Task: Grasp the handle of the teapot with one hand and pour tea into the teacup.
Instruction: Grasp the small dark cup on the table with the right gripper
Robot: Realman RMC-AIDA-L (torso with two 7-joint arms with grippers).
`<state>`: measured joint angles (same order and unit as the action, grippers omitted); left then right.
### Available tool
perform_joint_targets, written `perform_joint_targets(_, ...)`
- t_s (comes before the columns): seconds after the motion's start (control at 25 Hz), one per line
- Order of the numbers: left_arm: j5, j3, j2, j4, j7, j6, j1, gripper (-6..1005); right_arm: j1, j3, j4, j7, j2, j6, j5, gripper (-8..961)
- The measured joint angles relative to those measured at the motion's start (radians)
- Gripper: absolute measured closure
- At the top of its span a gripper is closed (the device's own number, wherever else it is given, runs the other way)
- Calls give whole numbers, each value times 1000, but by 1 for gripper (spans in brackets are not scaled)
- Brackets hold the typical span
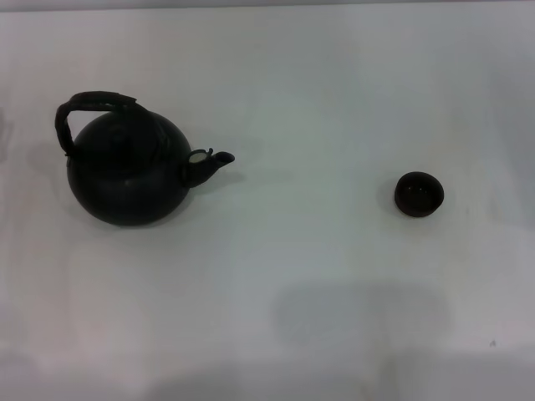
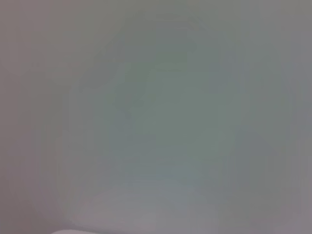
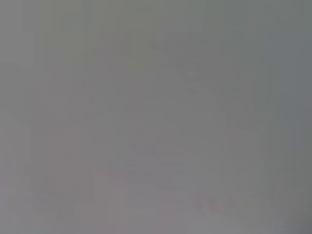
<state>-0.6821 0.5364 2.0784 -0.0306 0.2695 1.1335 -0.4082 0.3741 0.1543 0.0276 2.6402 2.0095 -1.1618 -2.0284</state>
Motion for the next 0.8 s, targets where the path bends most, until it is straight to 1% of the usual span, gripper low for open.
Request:
perform_joint_targets(0.12,9,-4,0,0,0,0,6,262,3,-1,5,6,0,25,-7,915)
perform_joint_targets(0.36,15,-5,0,-1,1,0,14,112,5,-1,10,8,0,45,-12,878)
perform_joint_targets(0.52,17,-6,-1,-1,2,0,7,115,5,-1,11,8,0,58,-12,853)
perform_joint_targets(0.8,18,-6,0,-2,1,0,2,116,5,-1,15,17,-2,73,-12,558)
